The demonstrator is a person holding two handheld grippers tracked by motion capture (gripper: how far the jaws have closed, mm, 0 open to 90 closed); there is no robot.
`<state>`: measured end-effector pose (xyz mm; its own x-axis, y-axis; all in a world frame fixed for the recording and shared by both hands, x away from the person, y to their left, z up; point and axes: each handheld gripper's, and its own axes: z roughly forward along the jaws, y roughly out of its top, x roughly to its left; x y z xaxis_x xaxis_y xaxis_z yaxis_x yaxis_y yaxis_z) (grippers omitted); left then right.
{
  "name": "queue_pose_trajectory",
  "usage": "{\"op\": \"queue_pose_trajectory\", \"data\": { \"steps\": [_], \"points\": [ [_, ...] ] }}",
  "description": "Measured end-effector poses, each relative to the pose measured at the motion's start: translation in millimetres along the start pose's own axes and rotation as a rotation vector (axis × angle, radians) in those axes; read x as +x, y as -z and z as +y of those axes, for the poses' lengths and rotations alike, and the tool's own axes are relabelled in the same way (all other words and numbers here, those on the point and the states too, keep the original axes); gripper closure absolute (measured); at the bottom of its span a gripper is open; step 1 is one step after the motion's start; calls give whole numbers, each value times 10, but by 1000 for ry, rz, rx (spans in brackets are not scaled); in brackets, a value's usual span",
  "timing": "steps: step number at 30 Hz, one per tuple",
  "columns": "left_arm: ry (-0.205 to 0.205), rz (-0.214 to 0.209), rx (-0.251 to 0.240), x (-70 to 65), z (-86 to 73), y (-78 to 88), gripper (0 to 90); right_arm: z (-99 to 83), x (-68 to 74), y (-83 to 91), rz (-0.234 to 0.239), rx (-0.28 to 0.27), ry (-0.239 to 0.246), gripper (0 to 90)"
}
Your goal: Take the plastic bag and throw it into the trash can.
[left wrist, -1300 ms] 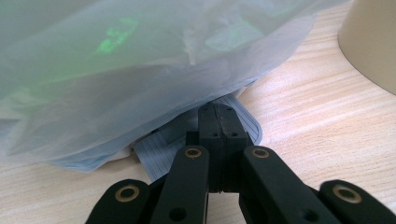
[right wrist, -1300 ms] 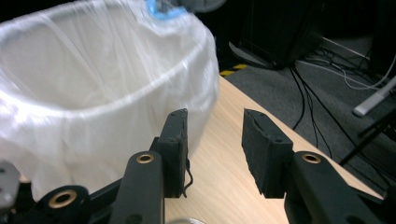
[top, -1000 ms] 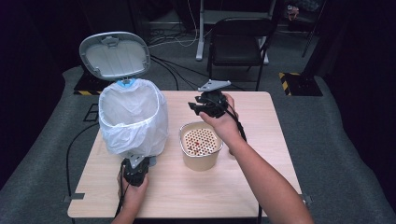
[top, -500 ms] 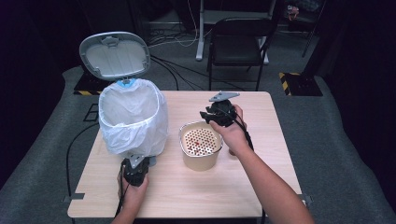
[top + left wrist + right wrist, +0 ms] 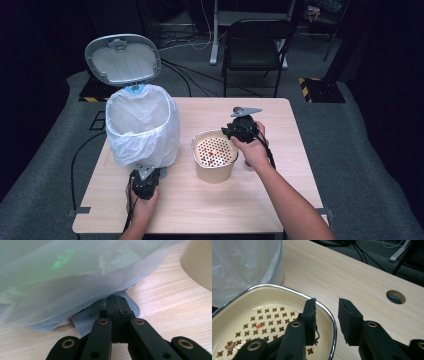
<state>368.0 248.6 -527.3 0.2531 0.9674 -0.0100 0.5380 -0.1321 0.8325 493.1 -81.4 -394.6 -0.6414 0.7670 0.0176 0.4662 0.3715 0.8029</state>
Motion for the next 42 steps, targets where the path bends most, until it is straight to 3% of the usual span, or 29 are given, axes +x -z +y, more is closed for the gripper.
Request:
{"op": "queue_pose_trajectory", "data": {
  "steps": [6,11,21,27,42],
  "points": [
    [-6,1,6,4,1,3,900,-92,-36,-17,-12,32,-17,753],
    [-1,0,-1,-1,0,-1,900,-159,-74,-33,6,37,-50,809],
    [-7,2,6,4,1,3,900,-188,-76,-36,8,29,-58,815],
    [-7,2,6,4,1,3,900,-223,-92,2,33,24,-87,821],
    [-8,1,6,5,1,3,900,-440,71,245,74,7,-71,822]
  ]
}}
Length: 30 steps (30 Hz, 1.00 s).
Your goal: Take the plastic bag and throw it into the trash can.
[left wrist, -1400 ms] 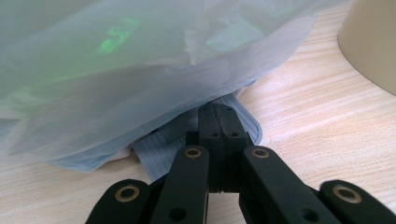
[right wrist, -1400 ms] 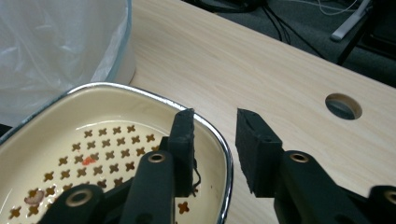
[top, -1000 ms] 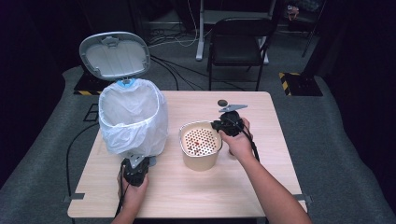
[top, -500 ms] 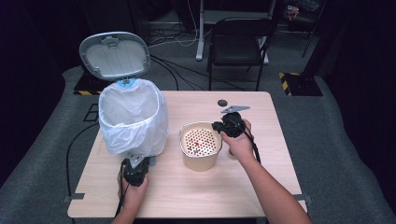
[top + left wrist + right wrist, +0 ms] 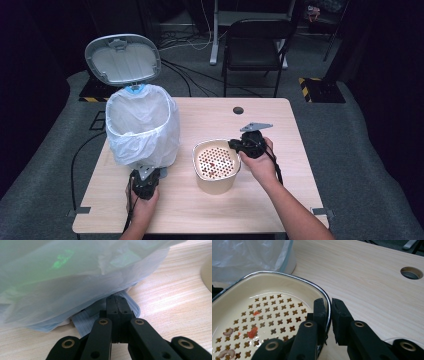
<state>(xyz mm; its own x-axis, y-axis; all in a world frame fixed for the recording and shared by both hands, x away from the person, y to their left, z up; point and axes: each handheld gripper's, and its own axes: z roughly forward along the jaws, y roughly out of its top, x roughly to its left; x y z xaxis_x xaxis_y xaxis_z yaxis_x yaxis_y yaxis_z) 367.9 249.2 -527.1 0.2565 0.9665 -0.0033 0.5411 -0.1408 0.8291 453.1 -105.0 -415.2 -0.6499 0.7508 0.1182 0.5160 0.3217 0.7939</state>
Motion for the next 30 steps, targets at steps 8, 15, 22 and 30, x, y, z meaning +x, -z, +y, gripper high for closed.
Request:
{"op": "queue_pose_trajectory", "data": {
  "steps": [8,15,22,30],
  "points": [
    [8,-1,-7,-6,-1,-3,900,-133,127,136,14,-6,16,821],
    [1,0,0,-1,0,0,900,-207,209,206,19,-9,19,819],
    [0,1,0,-1,0,0,900,-221,229,224,10,-30,32,813],
    [0,1,0,-1,0,0,900,-140,185,347,10,-95,25,744]
  ]
}}
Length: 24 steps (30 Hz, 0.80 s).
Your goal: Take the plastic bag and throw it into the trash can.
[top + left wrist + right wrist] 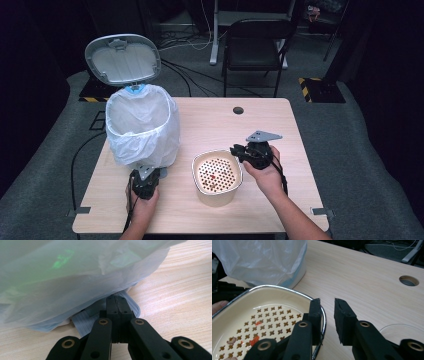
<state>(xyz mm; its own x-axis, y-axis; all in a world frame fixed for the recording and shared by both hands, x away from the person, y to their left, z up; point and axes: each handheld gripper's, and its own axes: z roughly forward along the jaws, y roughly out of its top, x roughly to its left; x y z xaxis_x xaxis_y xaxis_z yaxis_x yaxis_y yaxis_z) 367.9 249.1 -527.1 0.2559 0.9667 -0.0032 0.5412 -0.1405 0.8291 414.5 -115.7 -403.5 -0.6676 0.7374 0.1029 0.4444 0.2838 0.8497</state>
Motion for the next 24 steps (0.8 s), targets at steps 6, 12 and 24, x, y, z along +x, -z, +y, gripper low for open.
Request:
{"op": "queue_pose_trajectory", "data": {
  "steps": [6,12,24],
  "points": [
    [7,-1,-6,-5,-1,-3,900,43,-168,110,-21,-37,-8,621],
    [-1,0,-1,0,0,-1,900,13,-383,182,-67,-48,-27,470],
    [2,-3,0,4,0,0,900,-187,-715,167,-142,-23,-58,180]
  ]
}}
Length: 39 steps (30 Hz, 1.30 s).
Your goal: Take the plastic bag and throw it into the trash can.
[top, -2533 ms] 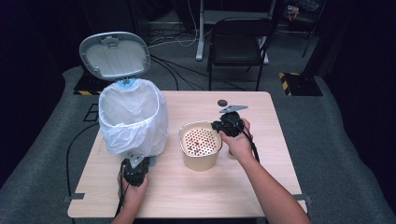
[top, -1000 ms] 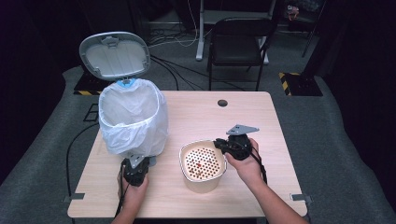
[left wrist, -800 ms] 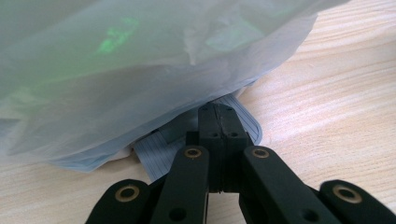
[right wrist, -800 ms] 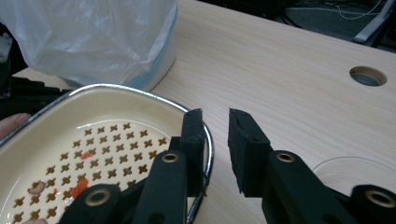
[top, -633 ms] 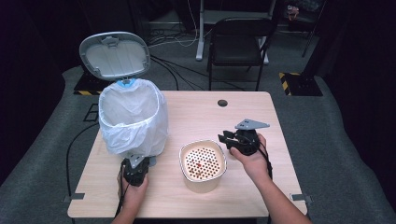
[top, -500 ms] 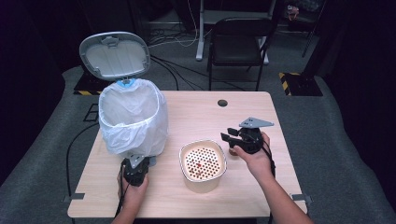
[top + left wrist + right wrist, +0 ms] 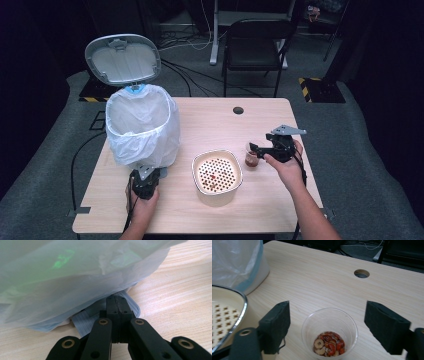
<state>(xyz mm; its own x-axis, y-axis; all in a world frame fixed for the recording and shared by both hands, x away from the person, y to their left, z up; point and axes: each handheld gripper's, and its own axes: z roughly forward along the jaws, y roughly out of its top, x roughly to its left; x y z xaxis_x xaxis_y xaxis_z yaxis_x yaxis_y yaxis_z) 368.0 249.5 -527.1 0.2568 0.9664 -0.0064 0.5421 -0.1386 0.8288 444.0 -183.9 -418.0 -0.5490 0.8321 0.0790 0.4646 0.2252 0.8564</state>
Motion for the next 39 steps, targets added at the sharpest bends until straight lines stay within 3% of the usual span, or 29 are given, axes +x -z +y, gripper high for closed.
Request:
{"op": "queue_pose_trajectory", "data": {
  "steps": [6,8,17,20,28,31,34,39],
  "points": [
    [0,1,0,-1,0,0,900,-114,-72,-90,-8,15,1,141],
    [0,-1,2,-1,1,2,900,-142,-67,-123,-28,29,15,137],
    [0,0,0,0,0,0,900,-249,-34,-255,-13,62,-12,140],
    [0,0,0,0,0,0,900,-263,-16,-298,-20,74,12,141],
    [-7,-1,6,6,3,5,900,-349,21,-427,-28,91,-8,160],
    [14,-7,-8,-6,1,-3,900,-398,15,-463,-30,90,-17,172],
    [-1,-1,6,3,2,4,900,-419,14,-492,-36,99,8,184],
    [-2,-3,6,4,2,4,900,-451,23,-521,-48,87,7,213]
  ]
}}
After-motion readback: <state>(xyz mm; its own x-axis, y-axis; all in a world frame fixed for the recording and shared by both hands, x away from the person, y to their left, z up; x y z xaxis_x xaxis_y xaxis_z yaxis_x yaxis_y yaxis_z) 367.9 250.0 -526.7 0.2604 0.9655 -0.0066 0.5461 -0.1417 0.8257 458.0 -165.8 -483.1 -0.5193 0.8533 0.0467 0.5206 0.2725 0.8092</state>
